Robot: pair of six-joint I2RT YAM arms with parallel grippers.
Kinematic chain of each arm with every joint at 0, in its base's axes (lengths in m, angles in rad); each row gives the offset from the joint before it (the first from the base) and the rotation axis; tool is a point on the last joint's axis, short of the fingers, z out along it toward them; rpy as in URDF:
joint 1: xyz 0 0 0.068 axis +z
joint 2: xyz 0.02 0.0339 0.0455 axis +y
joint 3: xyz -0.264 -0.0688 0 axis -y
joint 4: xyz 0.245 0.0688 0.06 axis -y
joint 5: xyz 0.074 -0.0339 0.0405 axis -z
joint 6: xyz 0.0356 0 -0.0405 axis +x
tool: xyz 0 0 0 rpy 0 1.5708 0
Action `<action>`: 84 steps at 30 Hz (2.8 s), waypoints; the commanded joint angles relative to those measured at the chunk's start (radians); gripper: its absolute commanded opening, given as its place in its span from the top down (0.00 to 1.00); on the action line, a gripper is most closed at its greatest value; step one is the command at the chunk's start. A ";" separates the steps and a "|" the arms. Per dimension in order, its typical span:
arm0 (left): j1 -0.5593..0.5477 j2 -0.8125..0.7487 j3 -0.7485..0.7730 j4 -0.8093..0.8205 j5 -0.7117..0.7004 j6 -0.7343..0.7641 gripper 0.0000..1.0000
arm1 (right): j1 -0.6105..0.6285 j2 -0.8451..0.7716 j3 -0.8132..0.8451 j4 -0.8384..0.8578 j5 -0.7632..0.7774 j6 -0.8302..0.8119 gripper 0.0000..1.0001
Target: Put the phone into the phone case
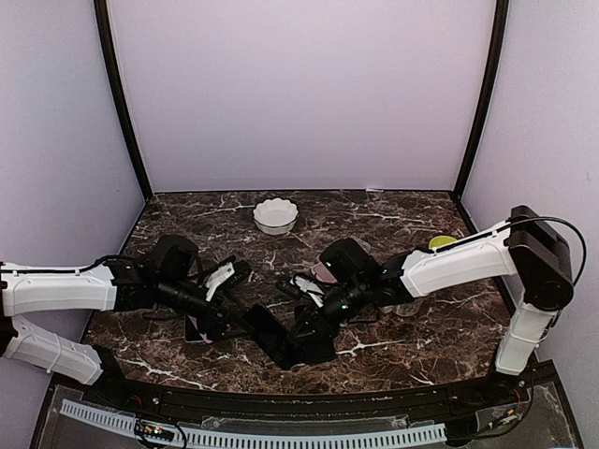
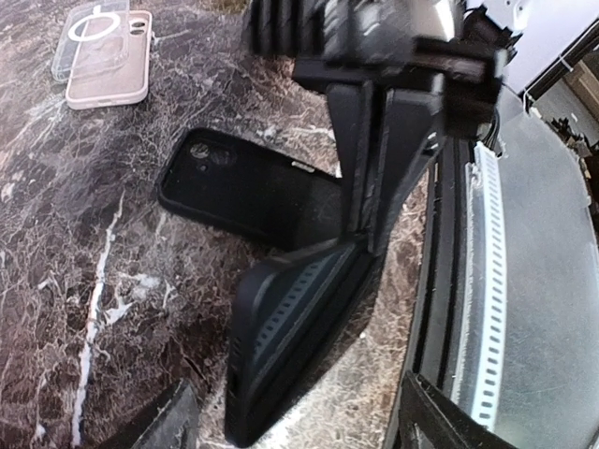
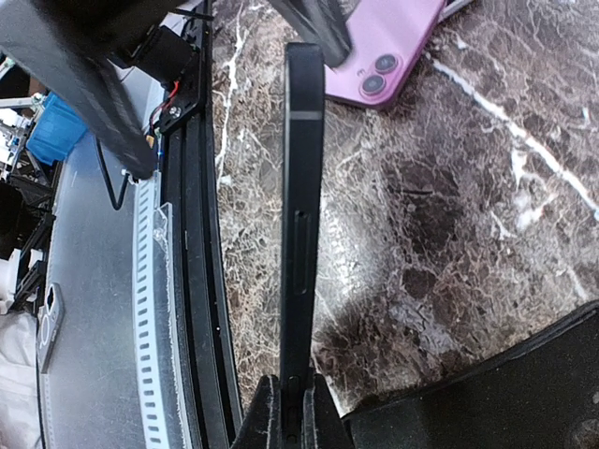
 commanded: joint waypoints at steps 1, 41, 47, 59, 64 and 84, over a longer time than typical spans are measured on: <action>-0.005 0.078 0.053 0.049 0.010 0.093 0.25 | 0.005 -0.032 -0.002 0.097 -0.017 -0.041 1.00; -0.119 -0.106 0.139 1.134 -0.503 -0.491 1.00 | -0.126 -0.246 0.166 0.748 0.348 0.598 0.01; -0.128 -0.053 0.163 1.164 -0.471 -0.526 1.00 | -0.125 -0.220 0.186 0.847 0.271 0.599 0.27; -0.127 -0.048 0.094 1.055 -0.256 -0.583 0.81 | -0.159 -0.351 0.075 0.893 0.108 0.500 1.00; -0.127 -0.216 0.005 0.822 -0.185 -0.307 0.23 | -0.168 -0.398 0.286 0.155 -0.148 0.050 1.00; -0.195 -0.053 0.186 0.465 -0.087 -0.031 0.51 | -0.127 -0.322 0.568 -0.576 -0.091 -0.400 1.00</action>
